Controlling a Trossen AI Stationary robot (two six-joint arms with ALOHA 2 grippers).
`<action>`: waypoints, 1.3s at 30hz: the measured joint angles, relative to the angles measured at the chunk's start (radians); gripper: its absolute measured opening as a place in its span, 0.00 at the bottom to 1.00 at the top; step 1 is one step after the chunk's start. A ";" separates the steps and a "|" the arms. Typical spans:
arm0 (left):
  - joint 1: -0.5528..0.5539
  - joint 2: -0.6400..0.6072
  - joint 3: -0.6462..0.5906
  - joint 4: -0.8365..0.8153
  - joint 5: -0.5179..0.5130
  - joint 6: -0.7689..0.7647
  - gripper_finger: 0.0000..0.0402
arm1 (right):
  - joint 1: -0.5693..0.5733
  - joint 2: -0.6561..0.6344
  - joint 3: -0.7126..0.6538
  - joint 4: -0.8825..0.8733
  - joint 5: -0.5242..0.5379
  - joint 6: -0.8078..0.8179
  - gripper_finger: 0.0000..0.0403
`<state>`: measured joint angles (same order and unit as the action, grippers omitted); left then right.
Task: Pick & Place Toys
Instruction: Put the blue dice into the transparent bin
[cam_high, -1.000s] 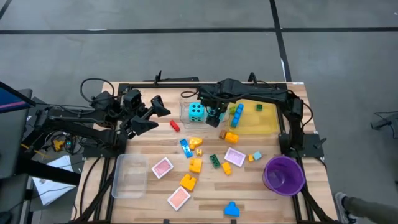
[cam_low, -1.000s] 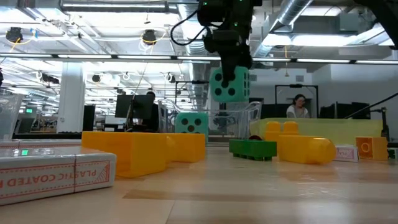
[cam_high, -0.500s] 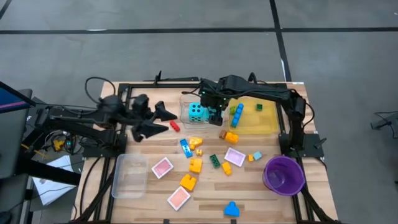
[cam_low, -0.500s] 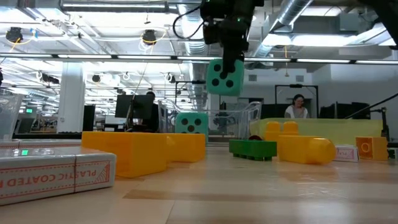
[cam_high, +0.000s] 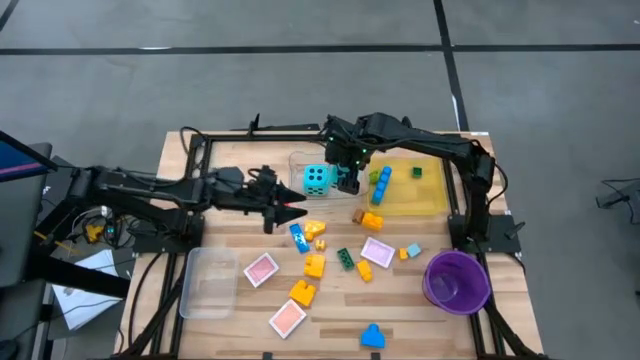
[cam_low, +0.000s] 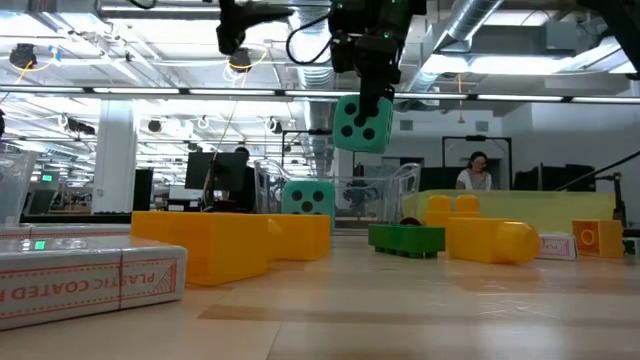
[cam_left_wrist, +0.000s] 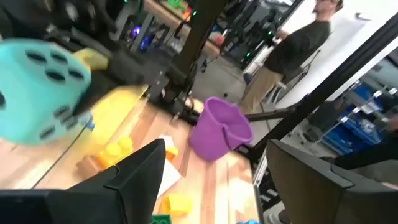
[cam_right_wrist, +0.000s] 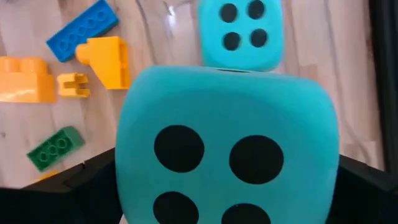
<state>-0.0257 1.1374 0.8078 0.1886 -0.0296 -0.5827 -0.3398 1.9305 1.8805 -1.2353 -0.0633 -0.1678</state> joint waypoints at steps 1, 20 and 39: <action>0.000 0.009 0.000 0.000 0.000 0.000 0.67 | -0.010 0.000 0.000 -0.002 -0.006 -0.008 0.99; 0.167 0.252 0.000 0.191 -0.114 0.062 0.03 | -0.066 0.000 0.000 0.043 -0.157 -0.091 0.99; 0.304 0.516 0.205 0.255 0.067 0.166 0.00 | -0.067 0.002 -0.001 0.044 -0.148 -0.104 0.99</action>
<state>0.2783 1.6535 1.0132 0.4435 0.0376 -0.4171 -0.4072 1.9327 1.8795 -1.1908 -0.2114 -0.2718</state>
